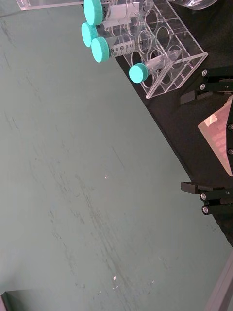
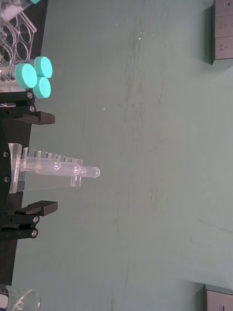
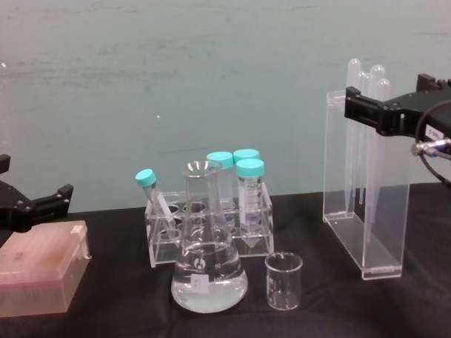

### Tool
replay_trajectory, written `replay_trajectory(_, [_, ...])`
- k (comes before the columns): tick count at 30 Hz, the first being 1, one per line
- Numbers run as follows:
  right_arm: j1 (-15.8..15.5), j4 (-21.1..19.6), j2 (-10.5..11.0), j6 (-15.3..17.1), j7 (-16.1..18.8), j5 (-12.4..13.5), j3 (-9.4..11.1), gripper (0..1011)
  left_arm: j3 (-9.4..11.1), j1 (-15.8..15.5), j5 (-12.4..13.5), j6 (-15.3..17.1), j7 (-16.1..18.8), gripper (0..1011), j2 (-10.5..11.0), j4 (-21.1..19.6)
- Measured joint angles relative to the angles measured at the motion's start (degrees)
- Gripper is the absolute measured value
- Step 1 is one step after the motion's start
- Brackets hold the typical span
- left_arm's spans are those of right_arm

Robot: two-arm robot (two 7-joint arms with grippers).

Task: Place the experimental apparatus aside using one hand.

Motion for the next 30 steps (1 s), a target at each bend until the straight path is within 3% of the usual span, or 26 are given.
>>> replay_trajectory(13, [2.0,3.8,-3.2,0.2,0.7,-1.3,1.4,1003,0.0,0.0,0.0,0.0,0.0,1000,0.0,0.0])
replay_trajectory(30, [2.7,6.1,-5.6,1.1,2.7,-2.4,3.3,1003,0.0,0.0,0.0,0.0,0.0,1000,0.0,0.0])
